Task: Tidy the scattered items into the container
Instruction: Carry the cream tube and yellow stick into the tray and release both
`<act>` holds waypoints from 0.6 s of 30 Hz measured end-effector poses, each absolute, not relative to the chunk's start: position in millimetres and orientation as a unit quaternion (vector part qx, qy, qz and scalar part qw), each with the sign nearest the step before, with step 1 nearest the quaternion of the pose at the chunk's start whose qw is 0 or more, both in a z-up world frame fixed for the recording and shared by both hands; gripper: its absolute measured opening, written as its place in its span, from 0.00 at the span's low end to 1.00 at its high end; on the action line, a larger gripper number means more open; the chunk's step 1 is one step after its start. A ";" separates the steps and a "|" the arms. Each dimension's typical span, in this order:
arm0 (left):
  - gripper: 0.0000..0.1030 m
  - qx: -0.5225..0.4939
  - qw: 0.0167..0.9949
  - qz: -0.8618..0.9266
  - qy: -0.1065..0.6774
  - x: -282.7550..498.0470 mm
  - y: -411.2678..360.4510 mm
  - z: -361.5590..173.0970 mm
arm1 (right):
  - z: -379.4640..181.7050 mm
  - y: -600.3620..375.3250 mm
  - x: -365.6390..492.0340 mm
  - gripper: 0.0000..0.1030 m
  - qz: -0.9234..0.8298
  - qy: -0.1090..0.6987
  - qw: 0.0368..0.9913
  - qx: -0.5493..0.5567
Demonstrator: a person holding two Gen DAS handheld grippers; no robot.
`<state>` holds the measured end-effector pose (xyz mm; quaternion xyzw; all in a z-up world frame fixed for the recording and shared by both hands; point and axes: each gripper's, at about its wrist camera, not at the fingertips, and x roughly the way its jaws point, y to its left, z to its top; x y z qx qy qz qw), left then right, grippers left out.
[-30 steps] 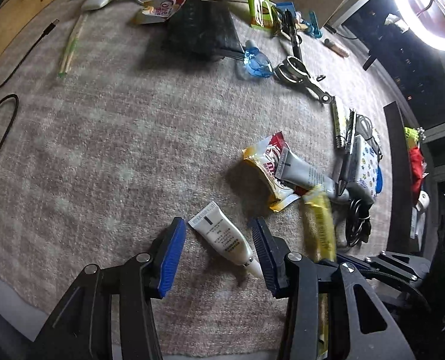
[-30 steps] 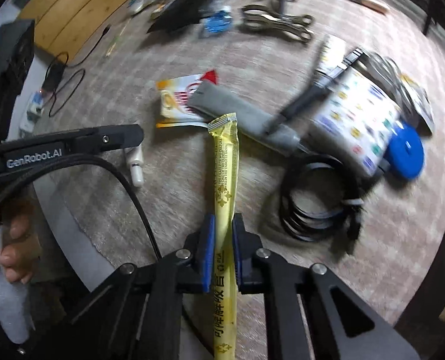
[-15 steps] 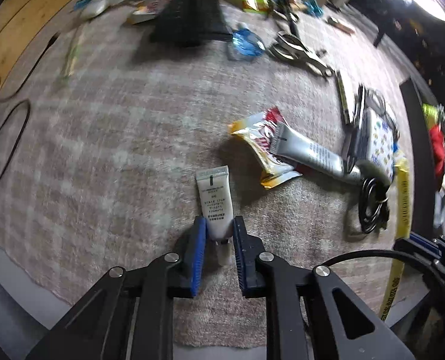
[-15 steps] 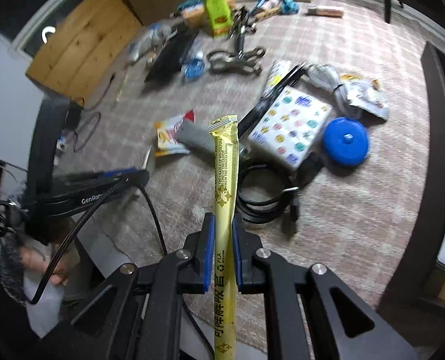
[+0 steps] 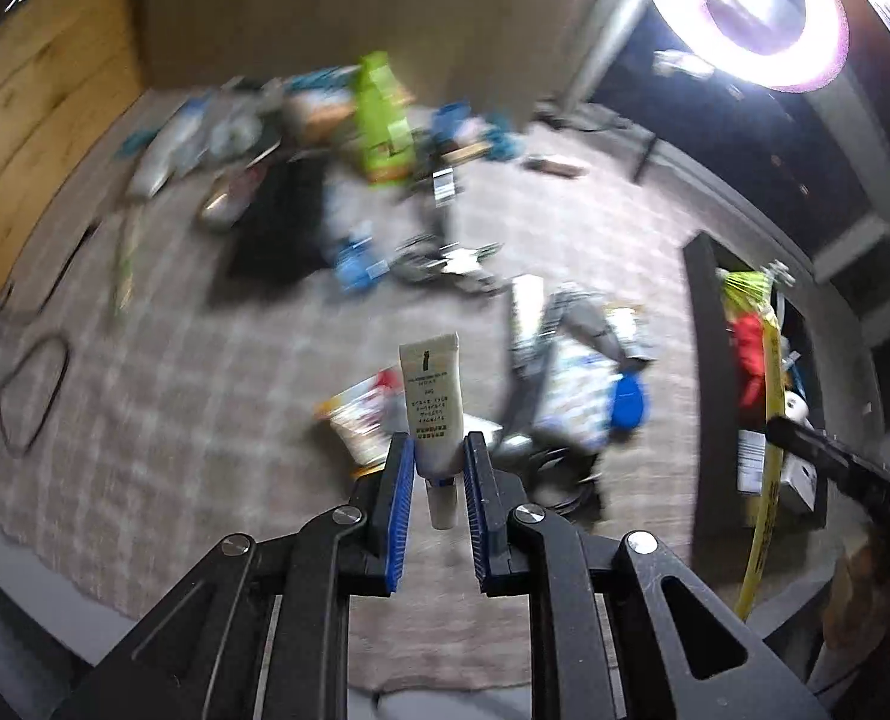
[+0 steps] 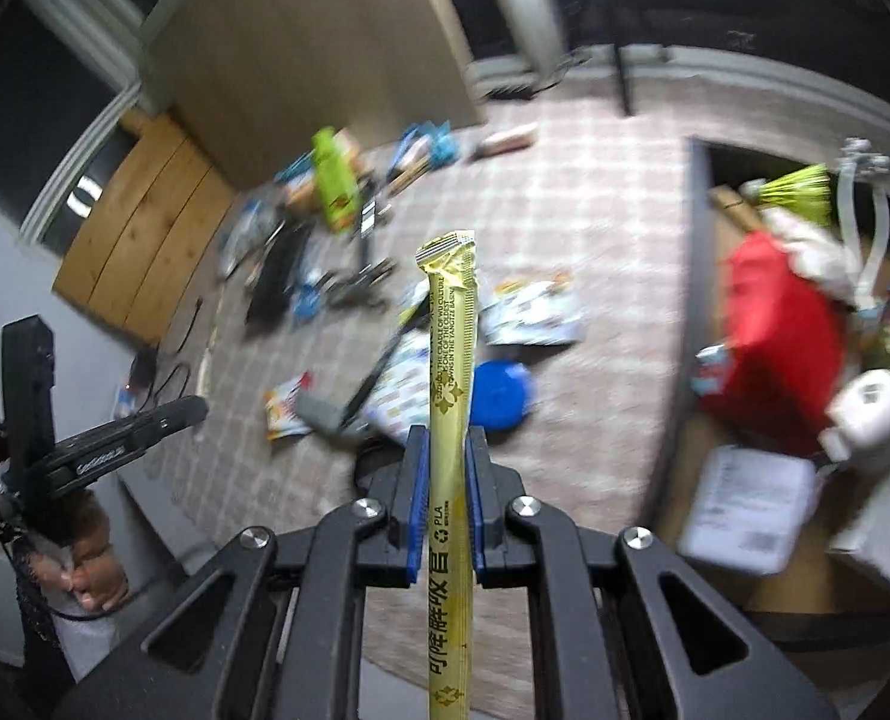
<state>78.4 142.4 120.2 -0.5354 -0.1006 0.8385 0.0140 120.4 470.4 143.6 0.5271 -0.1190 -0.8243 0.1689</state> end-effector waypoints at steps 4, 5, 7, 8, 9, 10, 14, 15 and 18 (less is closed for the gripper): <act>0.15 -0.521 0.060 0.850 -0.058 56.0 196.9 138.6 | 161.5 531.2 117.9 0.11 -0.840 -0.120 0.117 0.516; 0.15 -0.519 0.075 0.850 -0.048 49.6 214.1 142.4 | 165.4 547.5 116.8 0.11 -0.844 -0.120 0.100 0.513; 0.15 -0.512 0.101 0.852 -0.028 40.2 243.5 147.3 | 172.4 583.1 114.3 0.11 -0.847 -0.123 0.068 0.513; 0.15 -0.508 0.115 0.853 -0.016 34.3 263.1 149.5 | 174.0 597.6 112.7 0.11 -0.847 -0.124 0.056 0.514; 0.15 -0.507 0.128 0.853 -0.007 28.8 282.2 150.3 | 175.3 613.0 110.9 0.11 -0.848 -0.126 0.041 0.514; 0.15 -0.507 0.139 0.851 -0.003 25.2 297.1 150.0 | 176.1 628.5 108.8 0.11 -0.848 -0.128 0.023 0.514; 0.15 -0.512 0.197 0.836 0.014 13.9 365.3 147.4 | 174.7 675.1 99.9 0.11 -0.847 -0.125 -0.038 0.515; 0.15 -0.512 0.210 0.832 0.019 13.2 381.8 146.3 | 172.5 683.8 96.9 0.11 -0.845 -0.127 -0.048 0.517; 0.15 -0.518 0.245 0.819 0.033 12.8 425.6 142.8 | 166.8 703.8 88.6 0.11 -0.840 -0.127 -0.076 0.521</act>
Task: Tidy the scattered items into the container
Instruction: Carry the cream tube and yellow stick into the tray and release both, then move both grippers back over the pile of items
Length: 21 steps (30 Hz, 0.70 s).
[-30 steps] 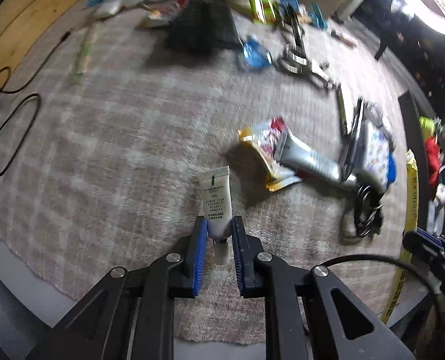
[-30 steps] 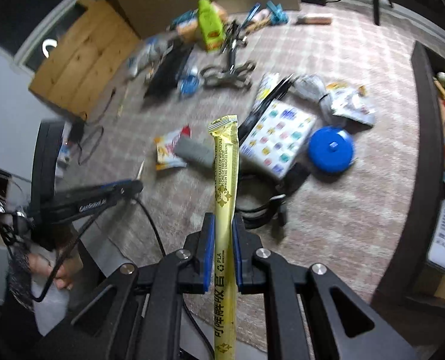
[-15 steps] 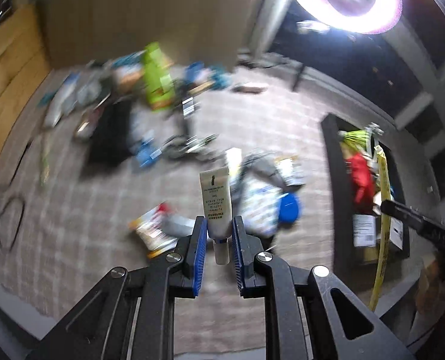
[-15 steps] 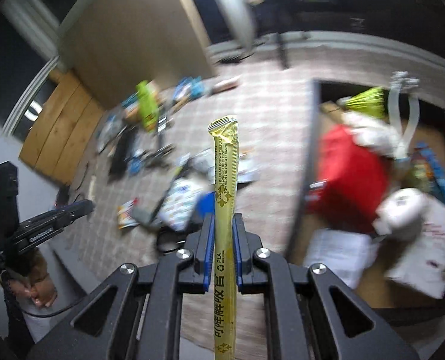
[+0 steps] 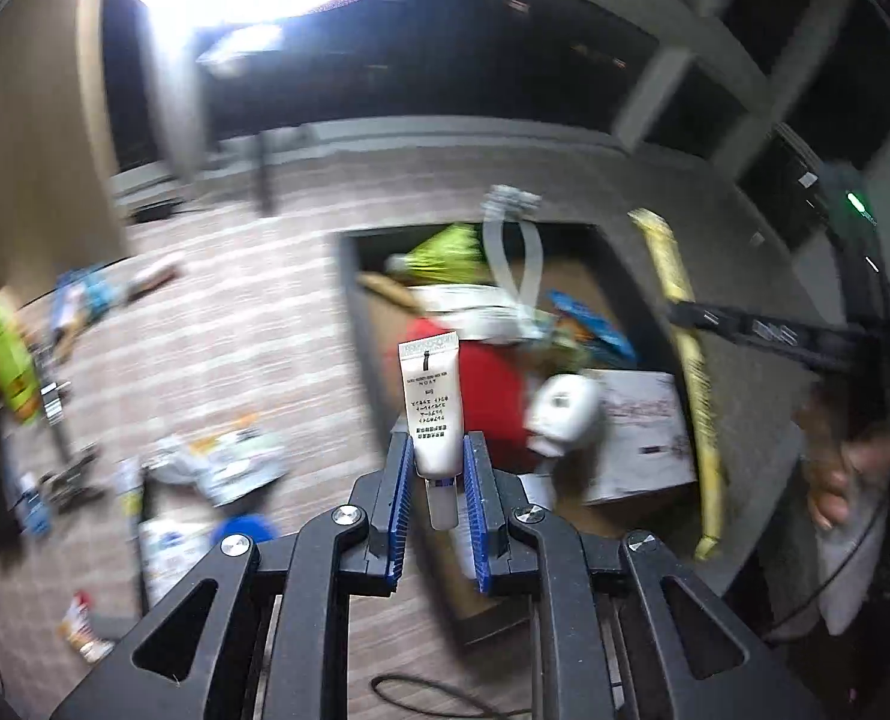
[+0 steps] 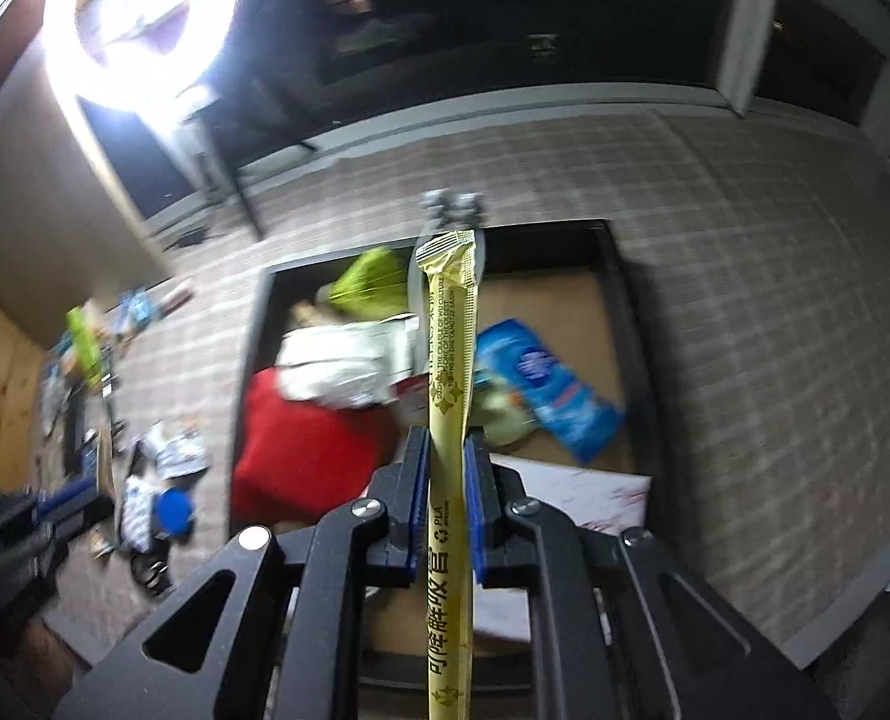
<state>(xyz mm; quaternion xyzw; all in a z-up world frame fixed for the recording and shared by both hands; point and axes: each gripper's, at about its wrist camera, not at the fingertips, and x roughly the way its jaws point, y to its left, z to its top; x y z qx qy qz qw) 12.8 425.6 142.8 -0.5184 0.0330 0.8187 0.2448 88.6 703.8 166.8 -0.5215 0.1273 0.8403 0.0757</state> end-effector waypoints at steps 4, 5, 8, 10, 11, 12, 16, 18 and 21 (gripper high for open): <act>0.16 -0.515 0.276 0.810 0.055 15.3 467.8 140.4 | 160.8 717.9 82.1 0.12 0.835 0.133 0.090 -0.526; 0.24 -0.513 0.279 0.809 0.059 15.1 474.3 139.7 | 159.4 719.9 81.4 0.17 0.834 0.137 0.089 -0.527; 0.52 -0.518 0.268 0.811 0.044 10.1 478.6 137.4 | 159.4 724.6 83.9 0.43 0.832 0.150 0.099 -0.525; 0.52 -0.516 0.258 0.815 0.042 8.1 474.5 138.2 | 162.7 724.8 84.8 0.43 0.837 0.147 0.101 -0.517; 0.52 -0.516 0.256 0.817 0.043 6.8 471.5 138.5 | 163.7 723.8 85.2 0.43 0.839 0.145 0.101 -0.514; 0.52 -0.516 0.253 0.817 0.042 5.4 467.0 139.1 | 164.8 722.0 85.9 0.43 0.841 0.144 0.099 -0.511; 0.52 -0.507 0.229 0.830 0.027 -1.7 437.2 145.4 | 170.7 705.7 86.7 0.43 0.852 0.140 0.079 -0.498; 0.52 -0.502 0.221 0.836 0.023 -4.1 415.5 150.0 | 171.5 693.1 83.9 0.43 0.855 0.133 0.063 -0.496; 0.52 -0.499 0.215 0.839 0.040 -7.2 383.5 154.3 | 172.1 665.5 79.1 0.43 0.860 0.115 0.028 -0.497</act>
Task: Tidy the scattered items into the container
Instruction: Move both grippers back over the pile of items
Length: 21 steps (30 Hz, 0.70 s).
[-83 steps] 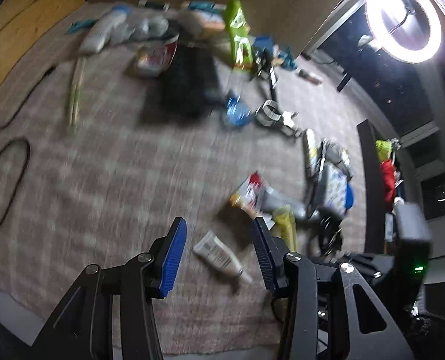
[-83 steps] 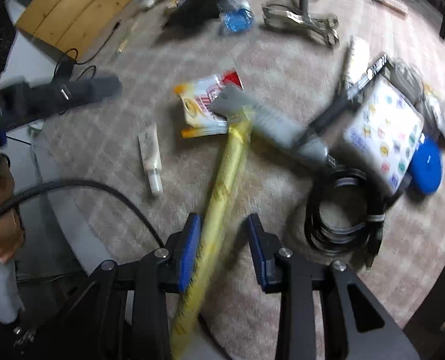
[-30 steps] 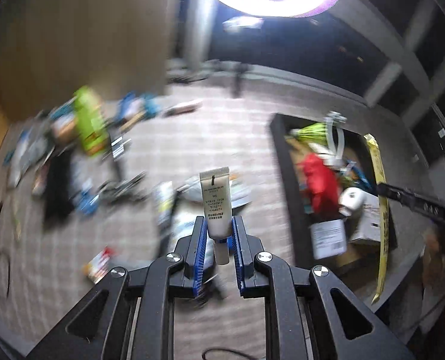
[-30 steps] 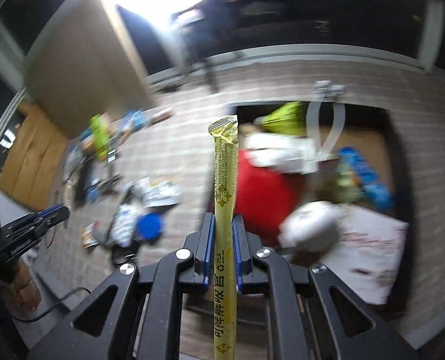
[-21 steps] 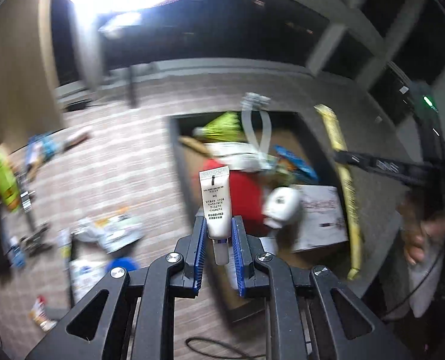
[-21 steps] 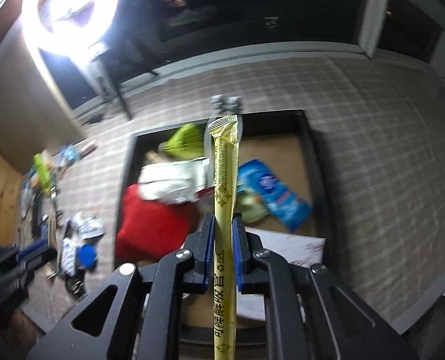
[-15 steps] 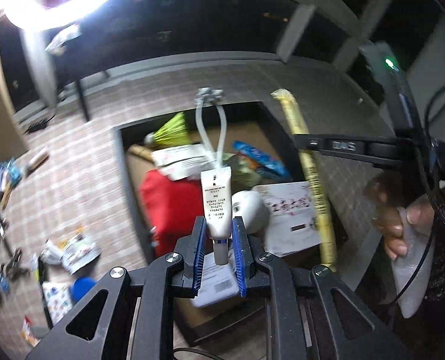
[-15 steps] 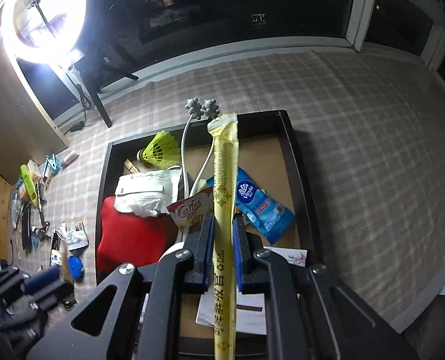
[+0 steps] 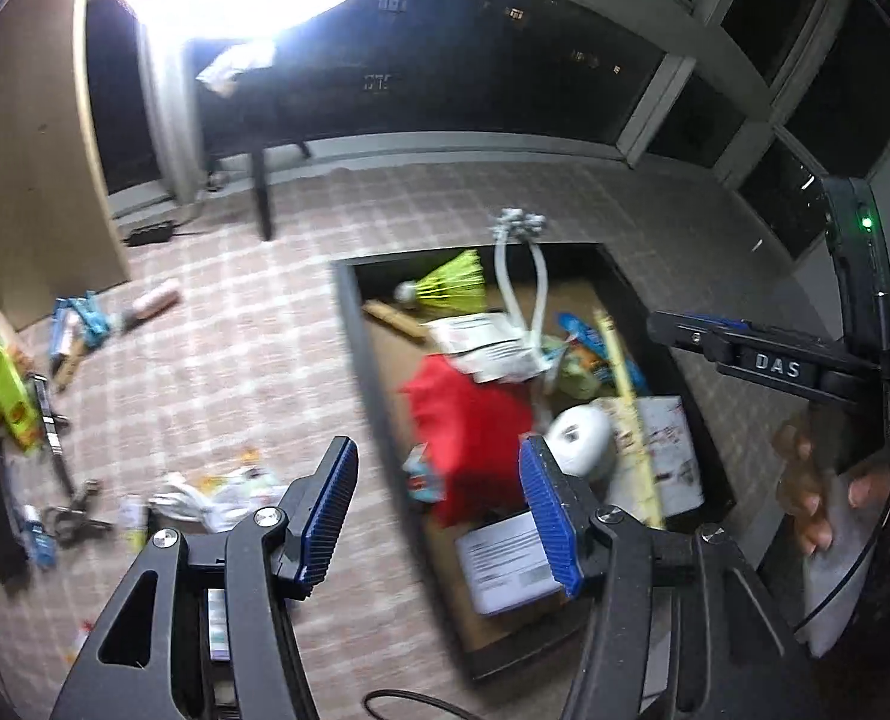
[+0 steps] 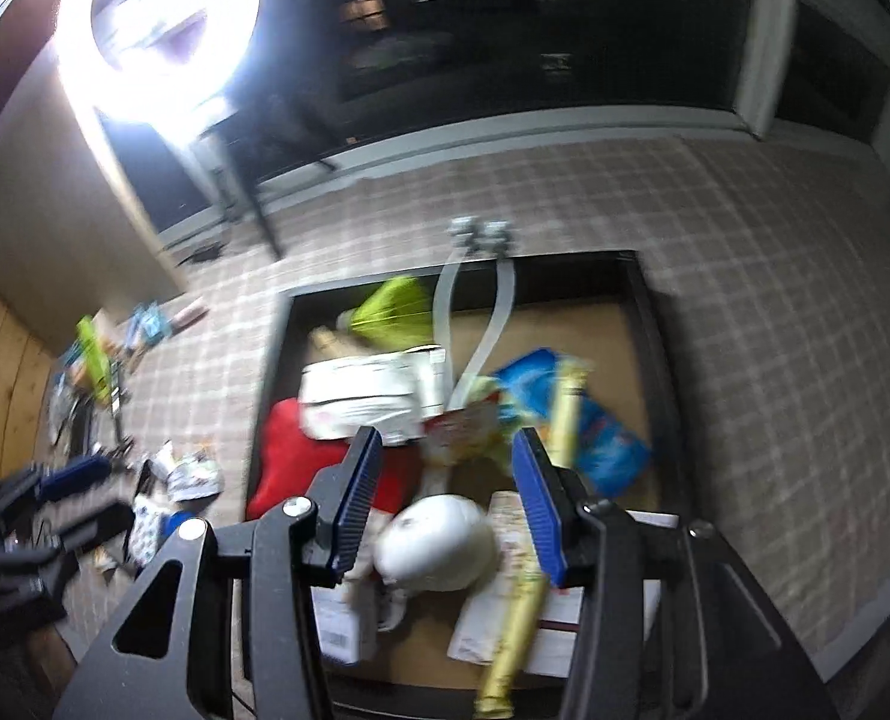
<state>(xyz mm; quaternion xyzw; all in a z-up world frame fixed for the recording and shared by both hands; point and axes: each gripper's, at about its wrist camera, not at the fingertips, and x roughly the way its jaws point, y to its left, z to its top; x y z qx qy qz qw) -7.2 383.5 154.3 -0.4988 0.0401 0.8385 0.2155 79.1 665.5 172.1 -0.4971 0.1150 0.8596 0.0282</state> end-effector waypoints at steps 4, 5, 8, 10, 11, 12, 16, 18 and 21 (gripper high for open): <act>0.55 -0.493 0.186 0.848 0.064 -12.9 320.7 158.9 | 171.9 618.4 76.3 0.44 0.861 0.084 -0.013 -0.502; 0.55 -0.492 0.179 0.849 0.068 -14.8 306.8 159.3 | 171.5 607.2 75.4 0.45 0.860 0.080 -0.021 -0.504; 0.55 -0.496 0.152 0.851 0.083 -21.2 251.8 157.8 | 167.6 571.7 71.2 0.51 0.855 0.075 -0.047 -0.512; 0.55 -0.504 0.144 0.846 0.096 -25.4 219.8 152.8 | 162.2 547.2 66.4 0.53 0.849 0.070 -0.059 -0.520; 0.55 -0.507 0.142 0.844 0.101 -26.6 207.7 149.7 | 158.8 535.2 63.5 0.55 0.845 0.067 -0.066 -0.526; 0.55 -0.511 0.136 0.842 0.108 -28.3 194.2 145.4 | 154.7 523.4 60.4 0.56 0.841 0.064 -0.073 -0.532; 0.55 -0.524 0.128 0.833 0.126 -35.8 156.1 127.3 | 133.0 479.4 42.9 0.62 0.824 0.041 -0.097 -0.556; 0.55 -0.533 0.130 0.827 0.122 -41.3 143.4 117.1 | 123.6 463.7 33.0 0.62 0.817 0.041 -0.106 -0.565; 0.55 -0.539 0.146 0.819 0.132 -47.5 136.1 104.2 | 116.1 438.9 19.2 0.62 0.815 0.027 -0.140 -0.561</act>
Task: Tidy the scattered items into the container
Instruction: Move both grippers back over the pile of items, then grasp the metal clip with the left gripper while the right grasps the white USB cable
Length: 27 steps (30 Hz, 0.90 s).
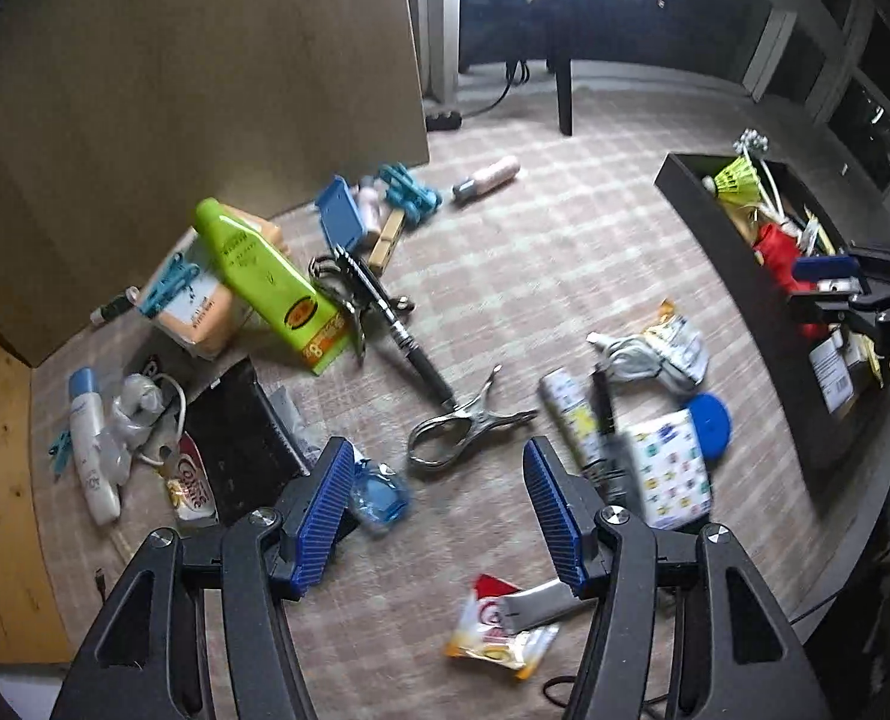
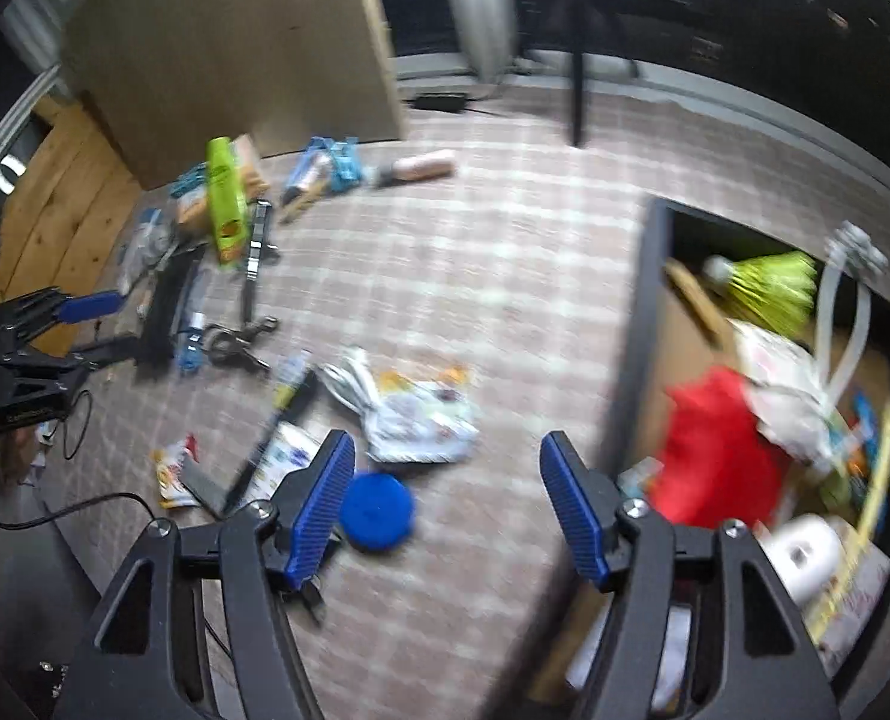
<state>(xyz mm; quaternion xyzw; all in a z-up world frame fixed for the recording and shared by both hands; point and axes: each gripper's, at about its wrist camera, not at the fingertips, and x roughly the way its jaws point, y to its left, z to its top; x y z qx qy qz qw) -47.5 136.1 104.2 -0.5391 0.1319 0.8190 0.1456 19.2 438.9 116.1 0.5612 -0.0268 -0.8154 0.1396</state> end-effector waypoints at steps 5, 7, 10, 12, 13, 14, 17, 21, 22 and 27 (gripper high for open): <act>0.55 -0.540 0.176 0.808 0.159 -59.0 138.0 86.9 | 102.6 391.1 2.4 0.54 -0.796 0.060 0.206 0.566; 0.55 -0.543 0.189 0.802 0.164 -62.8 139.9 81.5 | 92.7 376.5 -3.4 0.53 -0.782 0.096 0.226 0.573; 0.55 -0.547 0.200 0.791 0.185 -66.8 145.7 70.3 | 74.6 360.1 -10.8 0.53 -0.762 0.144 0.245 0.583; 0.55 -0.555 0.203 0.783 0.196 -70.3 149.1 62.2 | 63.9 352.4 -14.6 0.53 -0.751 0.172 0.256 0.584; 0.55 -0.557 0.204 0.780 0.198 -71.4 150.1 59.6 | 59.9 349.9 -16.1 0.53 -0.747 0.181 0.260 0.585; 0.55 -0.559 0.208 0.778 0.200 -72.5 151.4 57.0 | 56.3 348.0 -18.2 0.53 -0.743 0.188 0.263 0.586; 0.55 -0.565 0.218 0.768 0.208 -76.0 156.0 48.7 | 48.0 344.1 -27.2 0.53 -0.731 0.195 0.272 0.595; 0.55 -0.578 0.230 0.753 0.215 -79.3 159.2 39.1 | 40.7 342.7 -38.0 0.44 -0.719 0.188 0.282 0.608; 0.55 -0.581 0.234 0.748 0.218 -79.3 160.1 36.9 | 39.2 342.2 -40.1 0.43 -0.716 0.189 0.282 0.610; 0.55 -0.588 0.243 0.739 0.221 -80.9 161.8 29.2 | 32.9 339.3 -46.4 0.37 -0.706 0.191 0.288 0.619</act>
